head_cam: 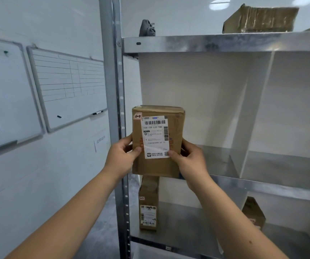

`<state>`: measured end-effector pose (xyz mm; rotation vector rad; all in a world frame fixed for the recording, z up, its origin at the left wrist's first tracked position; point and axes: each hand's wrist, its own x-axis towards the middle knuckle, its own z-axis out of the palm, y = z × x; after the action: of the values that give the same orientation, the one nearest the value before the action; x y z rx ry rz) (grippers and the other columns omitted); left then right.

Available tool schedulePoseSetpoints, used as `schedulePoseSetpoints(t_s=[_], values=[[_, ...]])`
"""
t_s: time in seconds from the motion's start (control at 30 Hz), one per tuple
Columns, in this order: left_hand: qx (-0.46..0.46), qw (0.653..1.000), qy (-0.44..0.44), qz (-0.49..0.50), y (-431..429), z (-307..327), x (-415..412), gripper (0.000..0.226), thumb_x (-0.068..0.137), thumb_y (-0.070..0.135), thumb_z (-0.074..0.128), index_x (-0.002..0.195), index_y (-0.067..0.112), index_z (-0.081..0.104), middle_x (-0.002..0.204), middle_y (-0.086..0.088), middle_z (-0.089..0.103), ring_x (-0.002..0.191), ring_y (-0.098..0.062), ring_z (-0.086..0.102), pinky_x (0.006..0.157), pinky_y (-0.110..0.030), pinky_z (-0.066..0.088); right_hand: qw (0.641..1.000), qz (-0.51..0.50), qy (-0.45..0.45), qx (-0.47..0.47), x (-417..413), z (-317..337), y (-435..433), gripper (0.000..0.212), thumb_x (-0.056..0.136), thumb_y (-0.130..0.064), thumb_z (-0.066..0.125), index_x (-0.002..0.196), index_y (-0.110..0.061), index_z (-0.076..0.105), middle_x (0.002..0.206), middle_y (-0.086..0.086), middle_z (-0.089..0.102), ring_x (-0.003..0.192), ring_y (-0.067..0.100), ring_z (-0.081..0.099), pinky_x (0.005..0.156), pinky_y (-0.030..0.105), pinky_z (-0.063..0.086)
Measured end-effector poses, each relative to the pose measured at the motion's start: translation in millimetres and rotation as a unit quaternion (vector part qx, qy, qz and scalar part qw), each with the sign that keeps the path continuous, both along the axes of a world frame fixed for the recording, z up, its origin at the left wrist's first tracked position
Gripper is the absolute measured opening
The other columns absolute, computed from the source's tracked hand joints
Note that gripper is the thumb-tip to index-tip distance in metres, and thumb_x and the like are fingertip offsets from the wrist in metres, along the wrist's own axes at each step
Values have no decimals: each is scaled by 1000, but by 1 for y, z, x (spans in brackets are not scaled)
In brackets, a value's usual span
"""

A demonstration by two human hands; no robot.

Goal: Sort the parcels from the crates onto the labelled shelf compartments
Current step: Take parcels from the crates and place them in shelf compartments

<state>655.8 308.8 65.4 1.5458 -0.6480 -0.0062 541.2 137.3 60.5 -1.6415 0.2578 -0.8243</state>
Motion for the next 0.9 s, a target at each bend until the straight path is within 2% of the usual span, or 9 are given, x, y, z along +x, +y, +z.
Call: schedulePoseSetpoints(t_s=[0.13, 0.23, 0.33, 0.4, 0.47, 0.57, 0.67, 0.73, 0.9], values=[[8, 999, 4, 32, -12, -8, 16, 38, 104, 17, 62, 137, 36, 67, 125, 10, 73, 121, -21, 65, 105, -49, 55, 1000, -13, 10, -23, 17, -6, -5, 37, 93, -13, 75, 113, -44, 69, 99, -31, 73, 96, -13, 67, 85, 20, 57], [2, 998, 14, 53, -20, -12, 22, 33, 105, 16, 60, 132, 33, 70, 122, 8, 74, 117, -20, 67, 99, -45, 58, 998, -34, 16, -48, 30, -12, -7, 39, 94, -16, 74, 125, -39, 68, 99, -39, 63, 89, -25, 57, 79, 6, 45], [-1, 998, 19, 61, -26, -12, 29, 30, 107, 17, 56, 130, 30, 70, 120, 9, 74, 114, -16, 67, 91, -36, 57, 997, -52, 19, -62, 43, -16, -10, 40, 96, -17, 72, 129, -38, 65, 102, -39, 59, 84, -31, 51, 76, -1, 39], [7, 997, 11, 71, -31, -13, 35, 29, 107, 18, 55, 127, 32, 71, 118, 11, 75, 113, -16, 67, 92, -39, 57, 996, -55, 22, -69, 50, -17, -14, 39, 97, -16, 71, 131, -35, 65, 108, -32, 62, 84, -29, 50, 69, -6, 39], [5, 996, 9, 84, -38, -14, 38, 29, 107, 17, 54, 124, 32, 71, 114, 12, 75, 109, -14, 68, 91, -38, 58, 995, -57, 19, -76, 57, -18, -19, 39, 97, -15, 71, 132, -33, 65, 113, -26, 64, 87, -26, 51, 69, -7, 40], [5, 992, 3, 125, -52, -14, 37, 31, 106, 10, 48, 122, 28, 68, 108, 11, 73, 102, -10, 68, 79, -28, 55, 993, -61, 19, -96, 64, -20, -22, 38, 97, -16, 70, 129, -35, 65, 109, -29, 63, 88, -26, 53, 72, -4, 40], [-7, 988, 19, 150, -65, -15, 37, 36, 105, 8, 42, 124, 29, 64, 111, 9, 72, 104, -15, 69, 88, -34, 59, 992, -63, 11, -106, 70, -22, -24, 39, 96, -15, 71, 126, -39, 64, 109, -30, 64, 91, -27, 55, 79, 0, 40], [-4, 986, 26, 165, -72, -15, 39, 37, 105, 7, 40, 126, 29, 62, 115, 7, 72, 107, -17, 68, 93, -37, 59, 992, -66, 9, -108, 75, -22, -26, 39, 96, -14, 71, 130, -33, 66, 111, -26, 66, 93, -27, 55, 79, -2, 41], [-2, 982, 39, 186, -86, -12, 42, 36, 104, 0, 35, 125, 20, 55, 113, 0, 66, 106, -19, 65, 79, -22, 54, 991, -67, 7, -119, 84, -22, -28, 43, 96, -12, 70, 135, -27, 65, 118, -22, 67, 94, -25, 55, 80, -7, 37]])
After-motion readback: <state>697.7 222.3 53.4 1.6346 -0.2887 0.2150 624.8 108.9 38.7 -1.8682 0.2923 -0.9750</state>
